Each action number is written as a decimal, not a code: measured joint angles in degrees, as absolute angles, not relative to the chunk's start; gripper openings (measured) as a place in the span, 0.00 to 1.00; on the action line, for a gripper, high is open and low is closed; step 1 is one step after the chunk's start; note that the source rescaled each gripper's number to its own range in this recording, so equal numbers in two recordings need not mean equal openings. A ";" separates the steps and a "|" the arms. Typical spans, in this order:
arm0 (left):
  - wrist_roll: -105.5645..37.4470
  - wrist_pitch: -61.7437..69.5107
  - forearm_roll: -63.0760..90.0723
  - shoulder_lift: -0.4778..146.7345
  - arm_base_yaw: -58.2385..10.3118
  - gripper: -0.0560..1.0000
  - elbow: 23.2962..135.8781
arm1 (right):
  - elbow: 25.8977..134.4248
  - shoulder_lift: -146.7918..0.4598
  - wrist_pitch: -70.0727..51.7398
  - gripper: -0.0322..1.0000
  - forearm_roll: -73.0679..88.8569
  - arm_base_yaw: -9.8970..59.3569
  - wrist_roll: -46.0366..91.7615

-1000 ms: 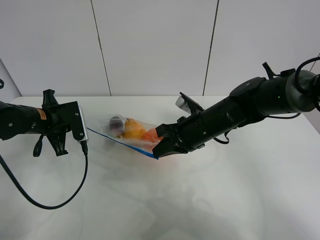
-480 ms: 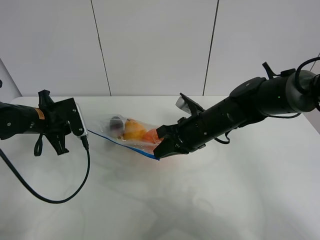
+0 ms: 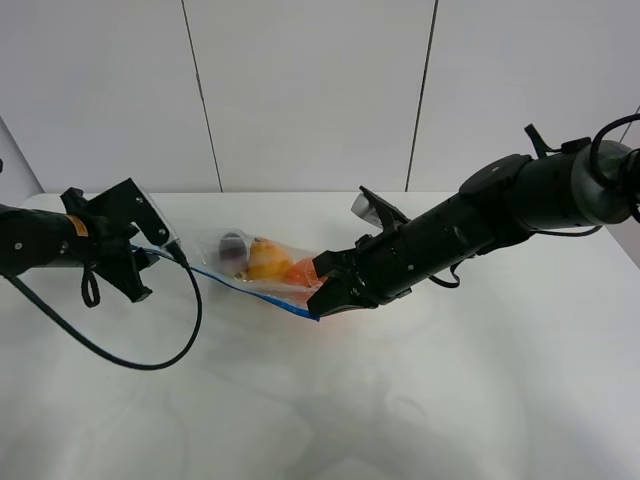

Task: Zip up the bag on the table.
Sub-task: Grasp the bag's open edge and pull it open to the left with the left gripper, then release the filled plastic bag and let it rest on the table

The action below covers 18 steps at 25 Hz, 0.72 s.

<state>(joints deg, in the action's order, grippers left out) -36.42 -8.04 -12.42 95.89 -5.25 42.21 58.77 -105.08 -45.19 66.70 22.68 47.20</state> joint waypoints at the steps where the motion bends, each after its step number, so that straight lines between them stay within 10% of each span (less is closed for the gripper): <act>1: -34.76 -8.10 -10.74 95.89 -4.70 0.65 42.21 | 58.77 -105.08 -45.19 0.03 66.70 22.68 47.20; 18: -23.43 -6.05 11.83 95.89 8.87 0.65 42.21 | 58.77 -105.08 -44.67 0.03 65.54 22.68 47.37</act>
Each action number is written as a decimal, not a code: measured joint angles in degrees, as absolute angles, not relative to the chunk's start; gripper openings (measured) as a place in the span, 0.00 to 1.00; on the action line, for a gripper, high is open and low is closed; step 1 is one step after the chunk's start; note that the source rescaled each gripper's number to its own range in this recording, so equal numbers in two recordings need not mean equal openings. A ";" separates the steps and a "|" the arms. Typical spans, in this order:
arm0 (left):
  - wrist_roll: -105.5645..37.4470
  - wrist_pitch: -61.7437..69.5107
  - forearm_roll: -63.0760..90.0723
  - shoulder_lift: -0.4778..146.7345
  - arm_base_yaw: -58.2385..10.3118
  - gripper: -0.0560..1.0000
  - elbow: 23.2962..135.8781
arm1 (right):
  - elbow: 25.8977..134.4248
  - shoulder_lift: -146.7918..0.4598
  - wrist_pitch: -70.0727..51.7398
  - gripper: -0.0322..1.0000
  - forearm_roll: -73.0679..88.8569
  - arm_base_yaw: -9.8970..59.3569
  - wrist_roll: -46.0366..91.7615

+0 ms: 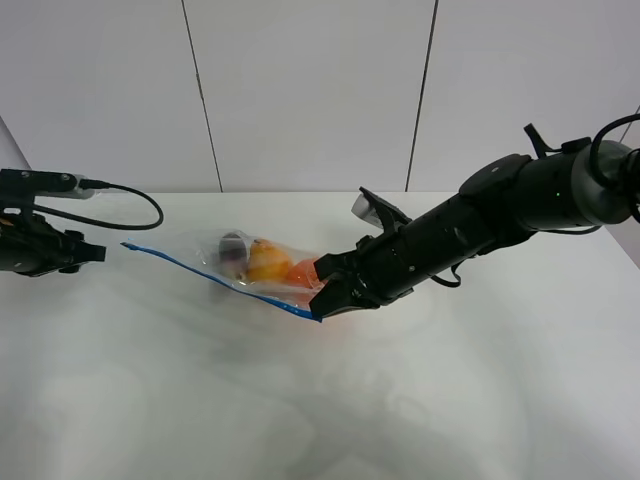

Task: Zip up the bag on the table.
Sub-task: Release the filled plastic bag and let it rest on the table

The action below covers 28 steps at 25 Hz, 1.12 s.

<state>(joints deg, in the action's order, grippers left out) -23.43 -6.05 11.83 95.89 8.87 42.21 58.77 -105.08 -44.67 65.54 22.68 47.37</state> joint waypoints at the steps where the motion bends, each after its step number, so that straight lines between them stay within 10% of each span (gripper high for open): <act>1: -23.22 -6.00 13.00 95.89 9.17 0.65 42.21 | 58.77 -105.08 -44.67 0.03 65.49 22.68 47.42; 28: -16.27 20.47 12.31 95.63 11.36 0.65 52.15 | 58.77 -105.08 -44.51 0.03 64.40 22.68 47.64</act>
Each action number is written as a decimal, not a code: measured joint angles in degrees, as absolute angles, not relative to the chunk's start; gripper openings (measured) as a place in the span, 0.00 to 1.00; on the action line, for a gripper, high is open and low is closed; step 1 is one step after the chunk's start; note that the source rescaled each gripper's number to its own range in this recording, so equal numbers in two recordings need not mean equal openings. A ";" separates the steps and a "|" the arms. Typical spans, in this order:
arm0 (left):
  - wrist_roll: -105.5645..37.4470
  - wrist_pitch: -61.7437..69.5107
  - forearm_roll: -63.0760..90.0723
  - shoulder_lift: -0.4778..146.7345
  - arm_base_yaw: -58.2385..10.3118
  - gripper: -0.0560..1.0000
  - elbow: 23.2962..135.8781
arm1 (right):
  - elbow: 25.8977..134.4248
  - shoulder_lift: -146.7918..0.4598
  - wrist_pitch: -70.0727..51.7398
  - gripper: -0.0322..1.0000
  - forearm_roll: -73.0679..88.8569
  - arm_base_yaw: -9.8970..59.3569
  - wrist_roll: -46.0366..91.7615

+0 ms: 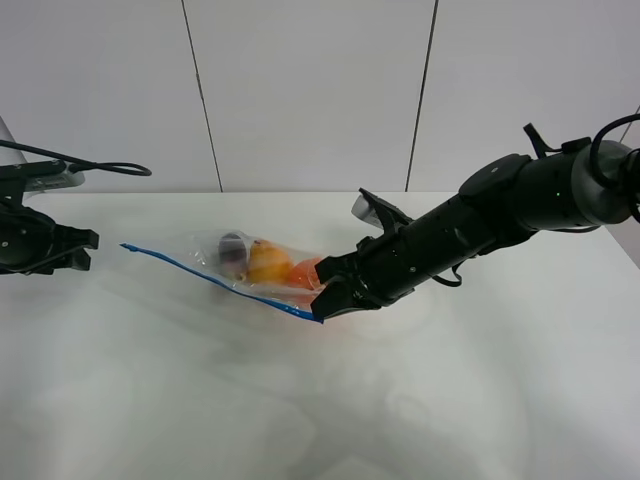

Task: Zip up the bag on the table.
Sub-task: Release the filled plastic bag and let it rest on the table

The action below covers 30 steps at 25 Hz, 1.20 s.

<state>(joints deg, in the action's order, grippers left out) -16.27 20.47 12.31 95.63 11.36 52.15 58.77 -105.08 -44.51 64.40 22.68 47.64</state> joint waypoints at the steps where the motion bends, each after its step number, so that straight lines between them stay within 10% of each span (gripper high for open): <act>1: -16.27 21.13 11.80 95.09 11.36 0.65 52.15 | 58.77 -105.08 -44.44 0.03 64.26 22.68 47.64; 30: -16.80 38.73 5.21 46.87 11.38 0.65 52.22 | 58.77 -105.03 -44.31 0.03 63.98 22.68 47.69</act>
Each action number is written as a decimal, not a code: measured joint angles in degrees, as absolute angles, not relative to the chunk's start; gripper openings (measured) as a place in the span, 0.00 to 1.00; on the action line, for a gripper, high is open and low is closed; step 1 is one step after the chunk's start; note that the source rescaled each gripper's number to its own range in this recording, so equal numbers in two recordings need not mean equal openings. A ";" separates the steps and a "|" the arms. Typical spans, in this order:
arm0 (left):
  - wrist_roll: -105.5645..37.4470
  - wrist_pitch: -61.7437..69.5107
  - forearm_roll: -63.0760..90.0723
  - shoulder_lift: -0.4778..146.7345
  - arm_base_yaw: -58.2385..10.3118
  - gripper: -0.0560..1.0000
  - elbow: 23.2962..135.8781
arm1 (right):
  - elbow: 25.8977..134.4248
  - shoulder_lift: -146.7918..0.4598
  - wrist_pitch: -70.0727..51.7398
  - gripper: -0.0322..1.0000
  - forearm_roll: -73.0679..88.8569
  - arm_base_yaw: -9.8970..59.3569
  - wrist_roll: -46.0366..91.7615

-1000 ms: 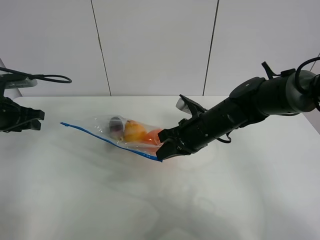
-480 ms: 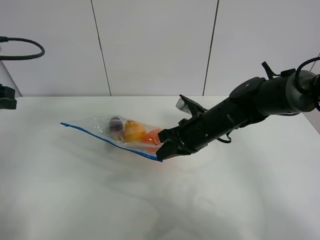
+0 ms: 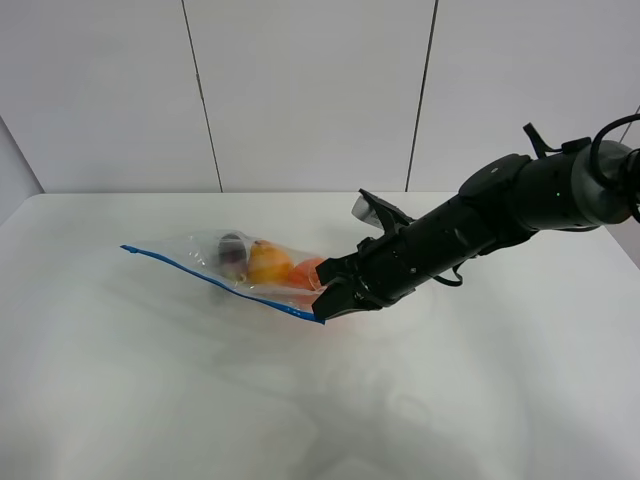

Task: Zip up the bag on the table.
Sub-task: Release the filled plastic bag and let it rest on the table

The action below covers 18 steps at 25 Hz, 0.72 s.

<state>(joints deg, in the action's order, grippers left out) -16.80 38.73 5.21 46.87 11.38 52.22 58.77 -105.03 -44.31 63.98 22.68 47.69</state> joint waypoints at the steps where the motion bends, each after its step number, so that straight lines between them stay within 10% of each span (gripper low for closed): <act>1: -16.80 39.27 5.21 45.50 11.38 0.65 52.22 | 58.77 -105.03 -44.31 0.03 63.98 22.68 47.69; 18: -12.05 45.78 5.21 24.98 11.38 0.65 44.86 | 58.77 -105.03 -44.31 0.03 63.98 22.68 47.69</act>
<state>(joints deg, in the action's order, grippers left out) -12.05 45.78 5.21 24.98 11.38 44.86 58.77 -105.03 -44.31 63.98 22.68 47.69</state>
